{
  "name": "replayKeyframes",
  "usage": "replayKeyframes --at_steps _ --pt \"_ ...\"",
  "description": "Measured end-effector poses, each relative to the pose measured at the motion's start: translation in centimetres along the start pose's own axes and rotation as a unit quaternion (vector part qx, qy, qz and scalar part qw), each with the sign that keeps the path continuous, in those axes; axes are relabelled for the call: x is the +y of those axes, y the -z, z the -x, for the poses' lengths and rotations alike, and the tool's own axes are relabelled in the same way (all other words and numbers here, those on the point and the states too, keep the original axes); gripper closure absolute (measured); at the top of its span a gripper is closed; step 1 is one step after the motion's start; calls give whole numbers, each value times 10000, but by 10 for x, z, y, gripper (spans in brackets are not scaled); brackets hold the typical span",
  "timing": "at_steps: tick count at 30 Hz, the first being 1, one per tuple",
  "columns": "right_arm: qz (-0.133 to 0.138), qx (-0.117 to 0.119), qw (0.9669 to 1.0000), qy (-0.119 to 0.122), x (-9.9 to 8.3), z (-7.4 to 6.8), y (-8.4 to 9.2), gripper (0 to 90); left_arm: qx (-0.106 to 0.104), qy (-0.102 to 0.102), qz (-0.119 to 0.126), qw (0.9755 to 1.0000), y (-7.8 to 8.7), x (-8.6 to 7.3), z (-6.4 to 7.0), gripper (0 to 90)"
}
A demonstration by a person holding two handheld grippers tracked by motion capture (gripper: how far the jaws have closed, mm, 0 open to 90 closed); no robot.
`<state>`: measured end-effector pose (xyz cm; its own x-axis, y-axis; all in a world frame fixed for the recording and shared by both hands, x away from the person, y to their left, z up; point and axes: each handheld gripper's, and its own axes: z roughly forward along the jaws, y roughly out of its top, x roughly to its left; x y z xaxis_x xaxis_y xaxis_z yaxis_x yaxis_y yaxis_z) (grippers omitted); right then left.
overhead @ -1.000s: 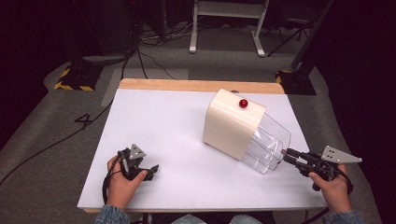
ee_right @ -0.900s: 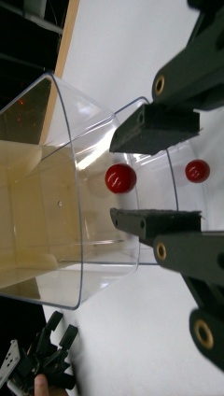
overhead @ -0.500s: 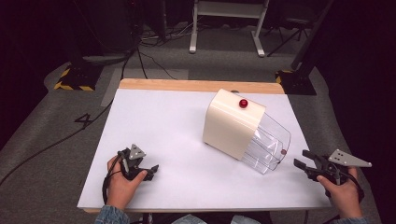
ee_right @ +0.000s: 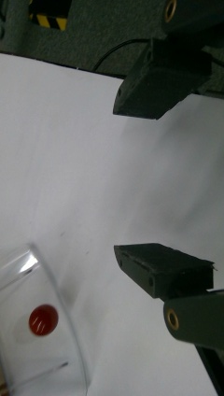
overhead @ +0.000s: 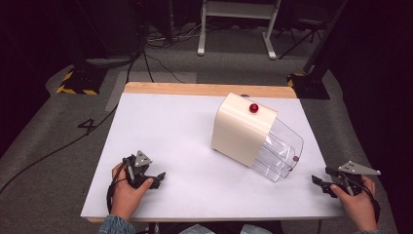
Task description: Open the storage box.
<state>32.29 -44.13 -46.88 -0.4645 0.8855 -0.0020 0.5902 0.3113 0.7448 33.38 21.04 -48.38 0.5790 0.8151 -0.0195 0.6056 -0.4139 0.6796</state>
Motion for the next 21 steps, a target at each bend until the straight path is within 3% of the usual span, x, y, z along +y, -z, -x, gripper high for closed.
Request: replayKeyframes --at_steps 6,9,12,13,14,17,21 --pt "-71 -199 9996 210 -2 -5 -13 160 1 -4 6 10000 0 0 0 144" --pt "-56 -197 9997 99 -3 -3 -14 140 1 -3 2 10000 0 0 0 144" --pt "76 -129 9998 103 -7 -1 -14 137 1 -2 7 10000 0 0 0 144" --pt "270 -78 9994 220 -11 1 -15 113 12 -3 8 10000 0 0 0 144" --pt "270 -78 9994 220 -11 1 -15 113 16 -5 10 10000 0 0 0 144" --pt "640 38 9977 241 -21 5 -16 113 12 -4 8 10000 0 0 0 144" --pt "578 16 9979 277 -19 4 -16 116 2 -3 3 10000 0 0 0 144"
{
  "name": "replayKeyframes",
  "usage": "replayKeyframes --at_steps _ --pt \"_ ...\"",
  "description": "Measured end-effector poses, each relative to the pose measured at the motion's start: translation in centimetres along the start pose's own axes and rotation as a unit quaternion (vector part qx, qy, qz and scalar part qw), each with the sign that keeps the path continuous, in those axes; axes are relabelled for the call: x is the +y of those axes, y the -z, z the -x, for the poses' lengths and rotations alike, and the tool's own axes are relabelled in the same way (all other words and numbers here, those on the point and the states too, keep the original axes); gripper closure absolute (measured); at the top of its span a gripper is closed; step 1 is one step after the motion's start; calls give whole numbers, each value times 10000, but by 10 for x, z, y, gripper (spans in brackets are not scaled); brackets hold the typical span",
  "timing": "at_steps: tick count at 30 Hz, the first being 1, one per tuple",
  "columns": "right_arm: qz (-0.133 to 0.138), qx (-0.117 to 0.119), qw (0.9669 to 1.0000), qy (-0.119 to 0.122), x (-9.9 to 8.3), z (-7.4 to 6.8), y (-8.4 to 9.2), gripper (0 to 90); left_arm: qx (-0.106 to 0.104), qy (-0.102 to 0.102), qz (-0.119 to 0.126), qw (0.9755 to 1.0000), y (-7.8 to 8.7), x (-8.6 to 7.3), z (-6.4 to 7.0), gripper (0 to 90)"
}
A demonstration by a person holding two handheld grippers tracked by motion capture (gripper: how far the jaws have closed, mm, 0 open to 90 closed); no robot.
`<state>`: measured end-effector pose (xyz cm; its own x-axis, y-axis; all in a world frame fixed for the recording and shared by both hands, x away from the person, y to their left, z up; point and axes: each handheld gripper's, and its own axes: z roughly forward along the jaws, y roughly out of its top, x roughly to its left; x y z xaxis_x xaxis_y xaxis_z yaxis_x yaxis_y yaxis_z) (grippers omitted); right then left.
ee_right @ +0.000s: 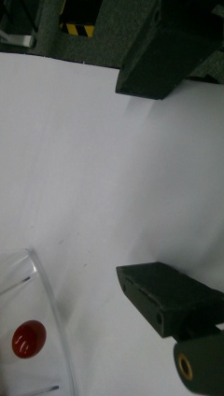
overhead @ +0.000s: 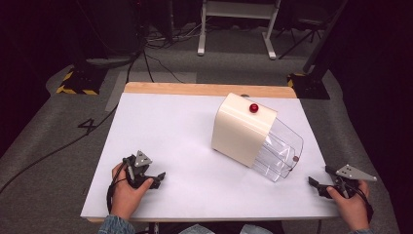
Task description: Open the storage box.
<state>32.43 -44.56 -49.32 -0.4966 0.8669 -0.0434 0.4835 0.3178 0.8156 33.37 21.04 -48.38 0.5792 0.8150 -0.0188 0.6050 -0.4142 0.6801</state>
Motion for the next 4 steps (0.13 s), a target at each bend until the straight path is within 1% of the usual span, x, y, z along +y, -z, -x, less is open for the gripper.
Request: replayKeyframes --at_steps 4 --pt "-10 -4 10000 0 0 0 0 117 4 -25 -3 10000 0 0 0 144"
